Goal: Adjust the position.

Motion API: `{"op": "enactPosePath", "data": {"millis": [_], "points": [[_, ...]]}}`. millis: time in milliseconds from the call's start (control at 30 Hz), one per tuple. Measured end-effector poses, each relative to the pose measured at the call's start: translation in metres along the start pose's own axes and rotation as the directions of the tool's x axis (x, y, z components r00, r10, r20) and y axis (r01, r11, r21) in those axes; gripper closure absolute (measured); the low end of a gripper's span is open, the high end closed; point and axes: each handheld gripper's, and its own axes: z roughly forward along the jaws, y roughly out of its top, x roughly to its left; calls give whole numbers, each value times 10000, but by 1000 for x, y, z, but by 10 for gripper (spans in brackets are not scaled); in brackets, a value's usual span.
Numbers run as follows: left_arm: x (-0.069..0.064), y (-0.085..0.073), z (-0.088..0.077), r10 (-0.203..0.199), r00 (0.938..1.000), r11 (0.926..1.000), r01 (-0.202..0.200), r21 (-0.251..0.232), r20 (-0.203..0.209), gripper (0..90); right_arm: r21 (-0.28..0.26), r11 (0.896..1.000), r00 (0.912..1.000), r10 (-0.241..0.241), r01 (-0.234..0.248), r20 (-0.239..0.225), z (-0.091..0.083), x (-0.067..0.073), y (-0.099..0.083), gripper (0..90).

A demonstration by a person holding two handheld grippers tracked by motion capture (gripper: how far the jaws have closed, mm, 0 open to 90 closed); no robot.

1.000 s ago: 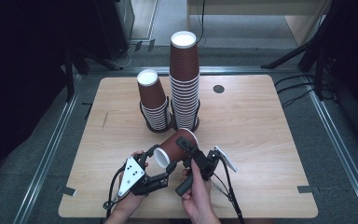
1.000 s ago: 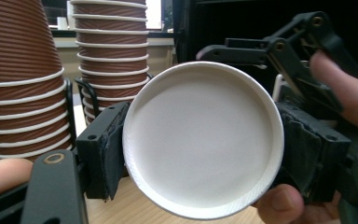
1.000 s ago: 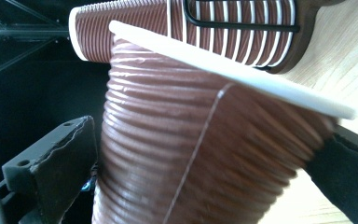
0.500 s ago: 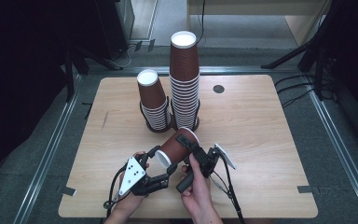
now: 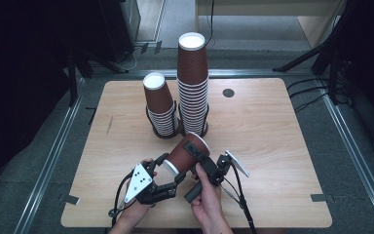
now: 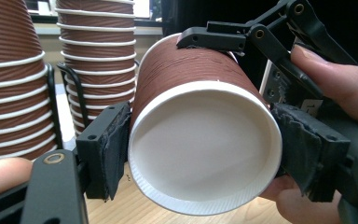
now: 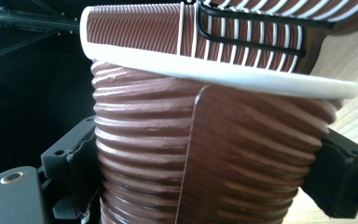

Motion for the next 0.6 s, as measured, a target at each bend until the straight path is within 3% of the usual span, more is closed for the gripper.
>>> {"op": "enactPosePath", "data": {"millis": [300, 600], "points": [[7, 0, -1, -469, 9988, 9989, 468, 85, 109, 178, -541, 9942, 9957, -927, 929, 63, -5, 6, 6, 134], [9, 1, -2, -597, 9977, 9982, 597, 10, 336, 136, -1127, 9756, 9818, -1848, 1886, 434, -10, 10, 14, 133]]}}
